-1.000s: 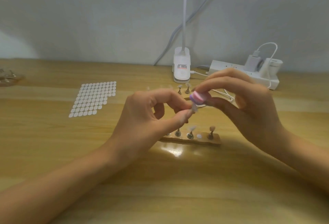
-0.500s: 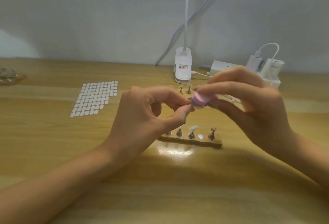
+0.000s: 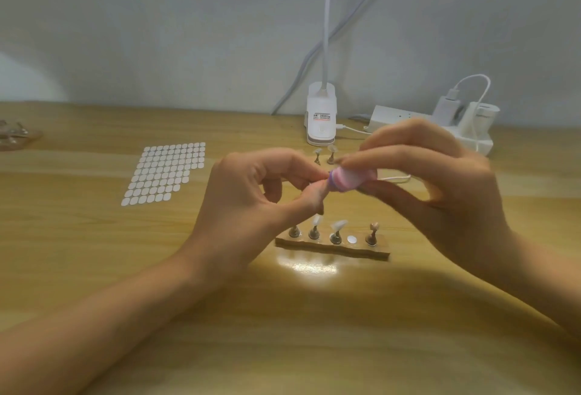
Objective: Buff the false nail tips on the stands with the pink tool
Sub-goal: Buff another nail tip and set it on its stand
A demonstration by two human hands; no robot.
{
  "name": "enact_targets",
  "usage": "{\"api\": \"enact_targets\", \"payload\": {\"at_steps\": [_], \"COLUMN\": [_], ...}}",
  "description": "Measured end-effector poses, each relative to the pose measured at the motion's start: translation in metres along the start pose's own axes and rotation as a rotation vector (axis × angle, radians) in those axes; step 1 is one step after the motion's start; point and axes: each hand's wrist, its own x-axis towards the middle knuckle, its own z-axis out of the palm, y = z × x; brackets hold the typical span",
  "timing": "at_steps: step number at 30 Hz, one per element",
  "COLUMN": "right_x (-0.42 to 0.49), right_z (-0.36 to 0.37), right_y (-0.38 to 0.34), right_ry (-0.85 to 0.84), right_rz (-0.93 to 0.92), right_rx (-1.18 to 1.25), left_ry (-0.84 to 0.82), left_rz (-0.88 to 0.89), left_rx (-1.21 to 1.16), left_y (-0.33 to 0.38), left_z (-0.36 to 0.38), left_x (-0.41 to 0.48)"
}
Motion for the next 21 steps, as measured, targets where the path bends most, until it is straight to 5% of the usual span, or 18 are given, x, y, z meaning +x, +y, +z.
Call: {"api": "enact_targets", "payload": {"at_steps": [21], "right_x": [0.0008], "right_z": [0.0001], "right_y": [0.0010], "right_ry": [-0.027], "right_rz": [0.008], "right_rx": [0.050], "left_ry": [-0.030], "left_rz": [0.054], "left_rx": [0.062], "left_y": [-0.0017], "left_z": [-0.0003], "left_x": [0.0007]}}
